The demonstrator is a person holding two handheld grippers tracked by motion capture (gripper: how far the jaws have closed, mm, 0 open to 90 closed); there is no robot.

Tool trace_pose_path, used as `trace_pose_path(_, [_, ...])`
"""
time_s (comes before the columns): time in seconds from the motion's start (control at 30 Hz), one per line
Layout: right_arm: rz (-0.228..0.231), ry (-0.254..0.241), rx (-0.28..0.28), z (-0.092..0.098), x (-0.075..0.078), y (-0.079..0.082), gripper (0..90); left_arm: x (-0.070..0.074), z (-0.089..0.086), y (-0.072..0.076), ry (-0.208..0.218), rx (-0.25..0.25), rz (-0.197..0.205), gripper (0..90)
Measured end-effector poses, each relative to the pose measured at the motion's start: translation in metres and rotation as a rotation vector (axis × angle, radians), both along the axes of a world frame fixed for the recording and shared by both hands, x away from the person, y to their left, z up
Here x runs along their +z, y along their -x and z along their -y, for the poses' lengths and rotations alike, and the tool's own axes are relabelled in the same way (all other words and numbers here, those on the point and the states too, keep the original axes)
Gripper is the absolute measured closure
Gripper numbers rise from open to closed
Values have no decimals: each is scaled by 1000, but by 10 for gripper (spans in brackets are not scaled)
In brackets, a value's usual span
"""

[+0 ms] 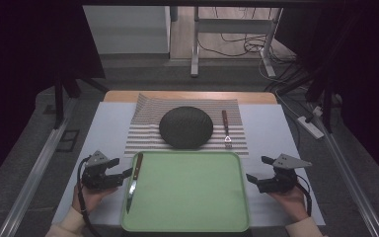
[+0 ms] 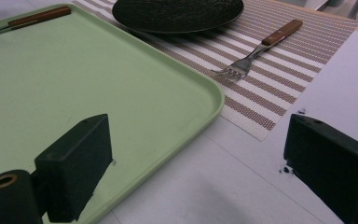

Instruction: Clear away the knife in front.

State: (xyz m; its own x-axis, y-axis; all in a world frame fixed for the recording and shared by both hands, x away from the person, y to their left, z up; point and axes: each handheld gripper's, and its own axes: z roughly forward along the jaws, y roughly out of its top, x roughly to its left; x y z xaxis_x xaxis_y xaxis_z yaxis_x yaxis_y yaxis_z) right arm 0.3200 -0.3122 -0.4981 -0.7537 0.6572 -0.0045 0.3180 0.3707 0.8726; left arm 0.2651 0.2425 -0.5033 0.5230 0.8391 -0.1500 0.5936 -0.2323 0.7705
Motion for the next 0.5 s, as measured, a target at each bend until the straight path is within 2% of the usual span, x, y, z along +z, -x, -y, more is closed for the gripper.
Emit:
trace_pose_path(0.33, [17, -2, -3, 0, 1, 1, 77, -3, 3, -1, -34, -10, -10, 265])
trace_pose_path(0.5, [24, -3, 1, 1, 2, 2, 77, -3, 3, -1, -35, -10, -12, 254])
